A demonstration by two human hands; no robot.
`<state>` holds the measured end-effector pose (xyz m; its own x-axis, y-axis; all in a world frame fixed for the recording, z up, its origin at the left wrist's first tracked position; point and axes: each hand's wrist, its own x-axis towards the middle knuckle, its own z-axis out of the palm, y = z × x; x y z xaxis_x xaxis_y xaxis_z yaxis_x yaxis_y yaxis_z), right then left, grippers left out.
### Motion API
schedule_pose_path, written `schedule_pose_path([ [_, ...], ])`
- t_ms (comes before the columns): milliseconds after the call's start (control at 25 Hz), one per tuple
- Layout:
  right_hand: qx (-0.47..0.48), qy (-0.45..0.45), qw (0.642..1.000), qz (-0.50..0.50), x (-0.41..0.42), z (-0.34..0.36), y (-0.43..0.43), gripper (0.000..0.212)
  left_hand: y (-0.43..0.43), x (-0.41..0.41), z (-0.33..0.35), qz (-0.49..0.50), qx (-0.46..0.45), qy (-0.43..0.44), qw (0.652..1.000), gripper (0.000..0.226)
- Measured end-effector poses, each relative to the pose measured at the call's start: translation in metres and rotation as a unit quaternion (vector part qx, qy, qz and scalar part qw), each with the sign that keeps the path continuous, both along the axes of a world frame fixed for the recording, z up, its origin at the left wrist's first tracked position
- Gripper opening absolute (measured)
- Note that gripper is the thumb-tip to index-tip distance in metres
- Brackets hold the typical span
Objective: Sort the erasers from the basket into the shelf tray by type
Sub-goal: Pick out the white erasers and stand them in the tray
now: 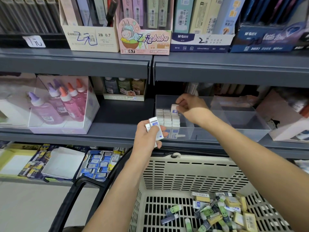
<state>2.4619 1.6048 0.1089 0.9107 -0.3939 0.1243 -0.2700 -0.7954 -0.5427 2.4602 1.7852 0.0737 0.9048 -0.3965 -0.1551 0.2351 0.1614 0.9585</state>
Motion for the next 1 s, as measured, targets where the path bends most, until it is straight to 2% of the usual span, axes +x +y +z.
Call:
schedule_pose_path([
  [120,-0.002,0.006,1.000,-0.006,0.000,-0.005,0.002,0.007,0.000,-0.001,-0.001,-0.011,0.004,-0.018,1.000,0.014],
  [360,-0.083,0.041,0.995,0.027,-0.004,-0.009,0.004,0.019,0.004,-0.006,-0.001,-0.026,-0.027,-0.025,0.999,0.013],
  [440,-0.090,0.016,0.995,0.042,-0.010,-0.003,0.006,0.020,0.005,-0.007,0.000,-0.036,-0.021,-0.024,0.999,0.014],
  [520,-0.025,-0.039,0.997,0.058,-0.023,0.004,0.014,0.022,0.004,-0.007,0.000,-0.047,-0.012,-0.026,0.998,0.016],
  [640,0.134,-0.033,0.983,0.121,-0.042,0.012,0.030,0.019,0.004,-0.008,0.000,-0.057,0.006,-0.035,0.998,0.015],
  [720,0.186,-0.027,0.972,0.140,-0.050,0.013,0.030,0.010,0.004,-0.008,0.000,-0.058,0.002,-0.036,0.998,0.012],
  [800,0.239,-0.043,0.961,0.131,-0.054,0.017,0.025,0.018,0.005,-0.006,0.000,-0.049,-0.006,-0.018,0.999,0.013],
  [920,0.338,-0.054,0.933,0.115,-0.060,0.018,0.022,0.019,0.001,-0.008,0.000,-0.062,0.000,-0.015,0.998,0.009],
  [1000,0.340,-0.039,0.933,0.113,-0.062,0.012,0.029,0.017,-0.004,-0.013,0.000,-0.054,-0.002,-0.025,0.998,0.009],
])
